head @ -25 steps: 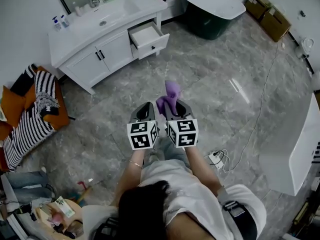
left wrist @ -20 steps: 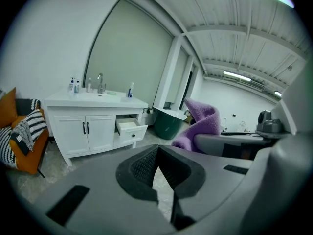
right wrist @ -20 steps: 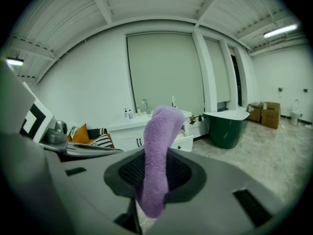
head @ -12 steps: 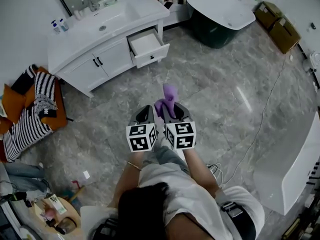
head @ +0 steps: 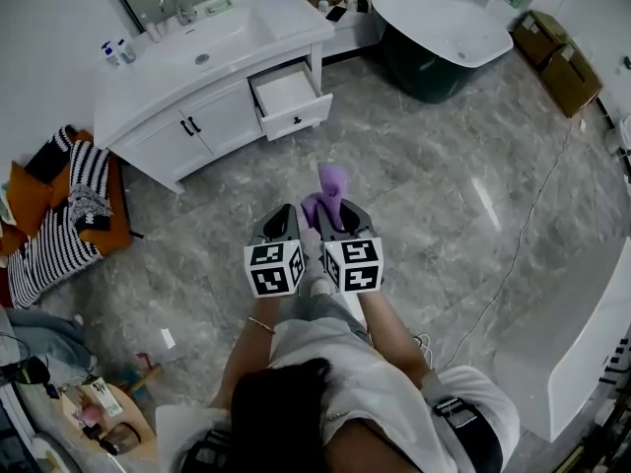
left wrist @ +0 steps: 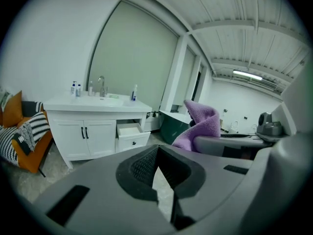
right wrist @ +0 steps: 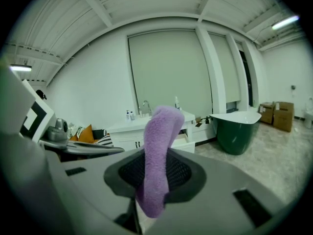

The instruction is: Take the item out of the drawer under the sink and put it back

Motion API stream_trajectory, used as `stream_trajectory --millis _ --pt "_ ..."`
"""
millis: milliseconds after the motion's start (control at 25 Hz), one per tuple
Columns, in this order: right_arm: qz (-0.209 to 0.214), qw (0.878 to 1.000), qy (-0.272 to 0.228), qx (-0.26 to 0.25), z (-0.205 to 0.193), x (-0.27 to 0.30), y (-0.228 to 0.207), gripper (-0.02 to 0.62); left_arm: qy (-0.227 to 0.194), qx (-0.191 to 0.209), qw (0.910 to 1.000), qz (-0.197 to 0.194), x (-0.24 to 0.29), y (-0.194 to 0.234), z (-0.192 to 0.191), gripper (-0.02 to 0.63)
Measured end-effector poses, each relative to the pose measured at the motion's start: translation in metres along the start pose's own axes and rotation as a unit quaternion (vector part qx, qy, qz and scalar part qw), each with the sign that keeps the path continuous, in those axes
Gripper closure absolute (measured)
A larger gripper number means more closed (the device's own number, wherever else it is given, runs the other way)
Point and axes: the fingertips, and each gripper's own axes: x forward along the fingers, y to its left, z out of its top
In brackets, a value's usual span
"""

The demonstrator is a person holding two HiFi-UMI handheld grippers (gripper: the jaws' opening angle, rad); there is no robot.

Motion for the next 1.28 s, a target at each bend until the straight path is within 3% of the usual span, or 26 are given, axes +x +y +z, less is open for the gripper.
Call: stream_trajectory --millis 280,440,720,880,1280 --pt "0.002 1.000 0.001 -0.002 0.006 0.010 -0.015 0.502 0.003 0.003 1.0000 0.005 0.017 -0.005 0.005 0.603" --pt "-0.003 0.999 0.003 -0.040 0.011 0.018 -0.016 0.502 0.002 0.000 1.0000 0.006 0.025 -0.002 0.008 0.603" --pt "0.010 1.000 0.005 -0.019 0.017 0.039 -0.017 0.502 -0.003 -0.002 0.9999 0.014 0.038 0.011 0.014 0.603" --pt "0.002 0.999 0.003 -0.036 0.018 0.050 -0.021 0.502 -0.004 -0.006 0.9999 0.014 0.049 0.021 0.016 0.603" --pt "-0.010 1.000 0.000 -0.028 0.037 0.093 -0.037 0.502 -0.002 -0.008 0.9999 -0.008 0.096 0.040 0.038 0.603"
